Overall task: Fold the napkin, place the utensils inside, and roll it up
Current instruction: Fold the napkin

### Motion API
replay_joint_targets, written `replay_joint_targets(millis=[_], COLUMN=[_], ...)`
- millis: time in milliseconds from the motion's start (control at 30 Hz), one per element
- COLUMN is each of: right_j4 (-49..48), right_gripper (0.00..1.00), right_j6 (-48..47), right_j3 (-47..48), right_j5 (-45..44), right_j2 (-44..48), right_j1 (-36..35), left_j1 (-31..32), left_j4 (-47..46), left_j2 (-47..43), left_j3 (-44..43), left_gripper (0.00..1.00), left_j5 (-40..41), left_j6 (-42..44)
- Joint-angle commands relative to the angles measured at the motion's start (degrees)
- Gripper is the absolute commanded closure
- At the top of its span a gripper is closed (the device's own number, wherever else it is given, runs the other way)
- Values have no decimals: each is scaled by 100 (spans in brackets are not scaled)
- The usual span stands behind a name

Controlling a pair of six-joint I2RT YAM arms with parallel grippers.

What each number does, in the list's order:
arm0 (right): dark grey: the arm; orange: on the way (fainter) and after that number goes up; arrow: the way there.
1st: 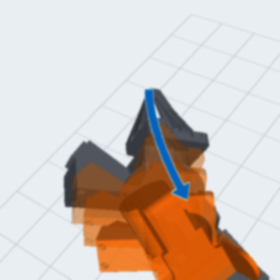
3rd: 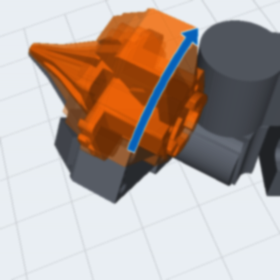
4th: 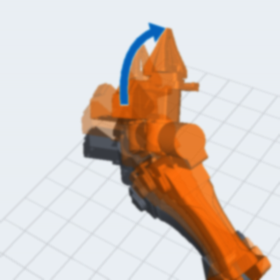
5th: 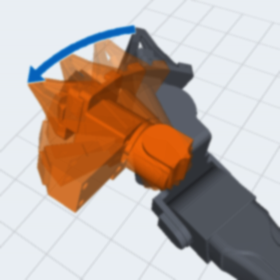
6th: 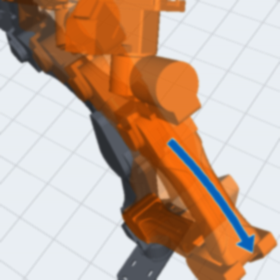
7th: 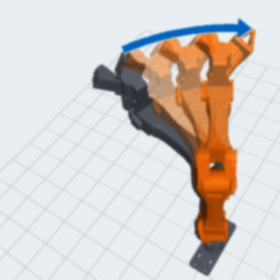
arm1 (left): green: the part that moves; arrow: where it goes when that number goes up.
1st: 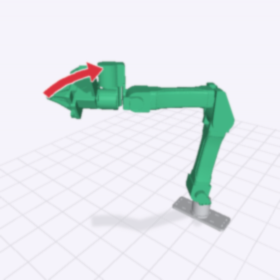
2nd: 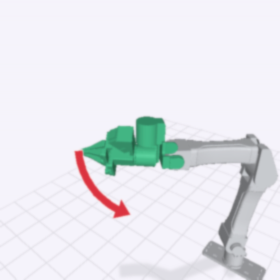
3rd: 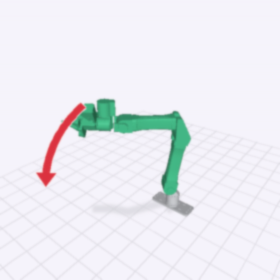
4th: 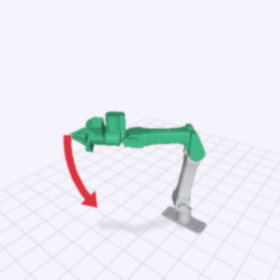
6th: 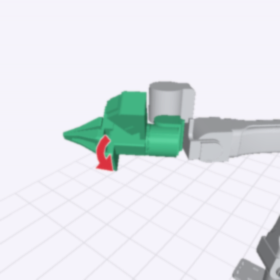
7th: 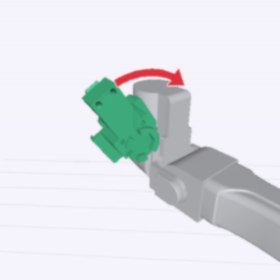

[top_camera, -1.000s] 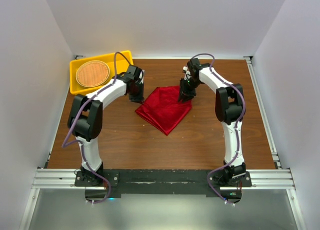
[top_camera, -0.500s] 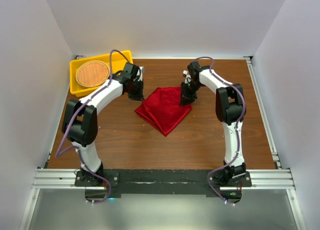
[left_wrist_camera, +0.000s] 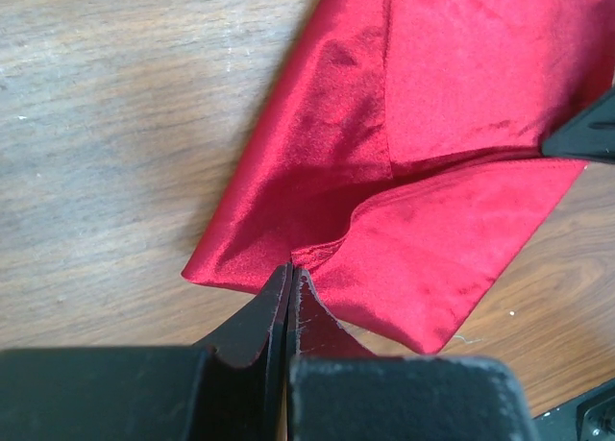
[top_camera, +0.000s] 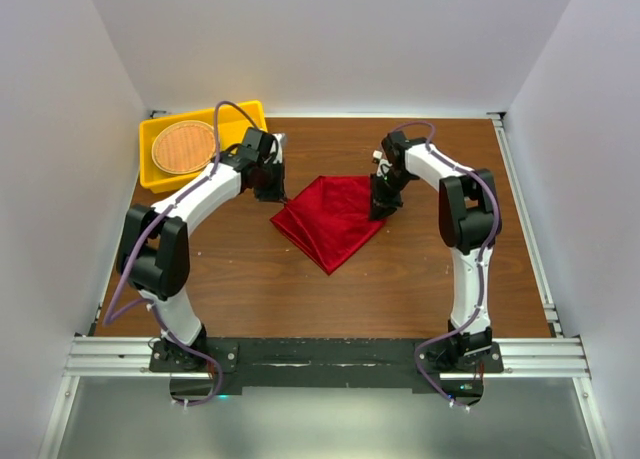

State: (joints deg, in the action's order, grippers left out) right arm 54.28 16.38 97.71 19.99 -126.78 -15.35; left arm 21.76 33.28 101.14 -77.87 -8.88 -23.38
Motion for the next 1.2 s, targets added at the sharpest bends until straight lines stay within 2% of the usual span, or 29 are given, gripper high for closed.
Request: replay_joint_targets(millis=[0,433,533,600,667,800,900,1033,1167], right_j4=[56,109,91,143,188,48,-49,-40,-181], right_gripper=[79,80,80,80,79,72,70,71,74], right_j6=[-170,-214,-144,-109,-83,93,234,269,313], right_j3=[-261,-244,-218,-147,-7,99,204,389,83], right_j5=[-214,-382,-312,-206,-206,-83,242,295,366], right_j2=[496,672,778,865,909,954,717,470,452], right_j1=[67,208,200,156,86,6,-73,-266,-301], left_j1=[-84,-110,-119,-110,-110,-110,-110,-93,-58], left_j4=[-252,-252,-138,-68,12,30,-189,-479,-928], left_j2=[11,283,222,152,99,-85,-139,-104,54], left_j3=[70,263,211,175,96,78,114,43,201], left_gripper=[100,98,85,71,63,54,57,66,72], left_j5=[71,528,668,695,695,354,-365,-842,-1430], left_j6=[105,474,544,571,571,405,132,-193,-500])
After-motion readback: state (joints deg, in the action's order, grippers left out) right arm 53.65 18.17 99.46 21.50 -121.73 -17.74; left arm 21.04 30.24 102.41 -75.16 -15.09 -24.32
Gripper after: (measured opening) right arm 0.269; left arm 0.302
